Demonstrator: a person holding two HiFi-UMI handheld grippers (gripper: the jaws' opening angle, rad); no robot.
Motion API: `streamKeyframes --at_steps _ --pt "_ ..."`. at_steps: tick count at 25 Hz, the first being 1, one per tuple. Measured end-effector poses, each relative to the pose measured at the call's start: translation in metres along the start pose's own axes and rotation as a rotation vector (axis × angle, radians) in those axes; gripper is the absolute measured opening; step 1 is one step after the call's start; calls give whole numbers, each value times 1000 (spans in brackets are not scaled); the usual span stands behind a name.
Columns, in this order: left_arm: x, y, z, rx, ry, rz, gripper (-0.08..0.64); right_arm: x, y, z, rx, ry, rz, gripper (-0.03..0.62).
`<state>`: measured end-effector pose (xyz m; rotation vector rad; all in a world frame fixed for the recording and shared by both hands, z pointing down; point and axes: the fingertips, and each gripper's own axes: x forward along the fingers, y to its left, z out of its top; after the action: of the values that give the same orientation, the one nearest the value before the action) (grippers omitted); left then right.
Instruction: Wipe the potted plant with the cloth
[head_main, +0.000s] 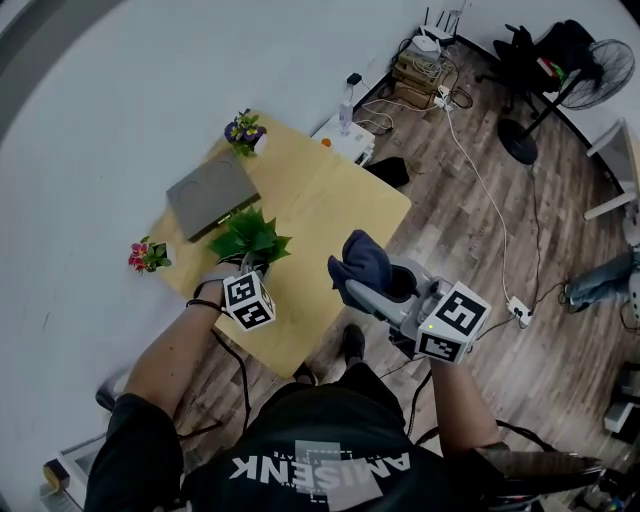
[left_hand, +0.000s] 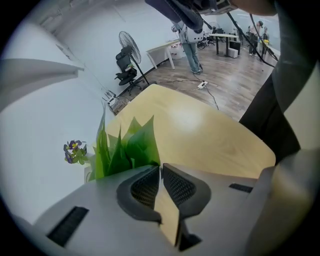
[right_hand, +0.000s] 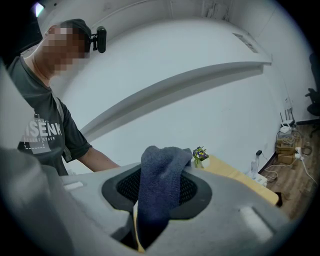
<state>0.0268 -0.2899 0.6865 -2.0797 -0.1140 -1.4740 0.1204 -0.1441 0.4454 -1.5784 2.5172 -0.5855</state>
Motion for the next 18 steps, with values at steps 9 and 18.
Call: streamKeyframes --at_steps 9,18 --pt "5 -2 -1 -6 6 -6 25 -3 -3 -15 29 15 -9 127" --pt "6 2 -7 -27 19 22 46 -7 3 -17 38 7 -5 127"
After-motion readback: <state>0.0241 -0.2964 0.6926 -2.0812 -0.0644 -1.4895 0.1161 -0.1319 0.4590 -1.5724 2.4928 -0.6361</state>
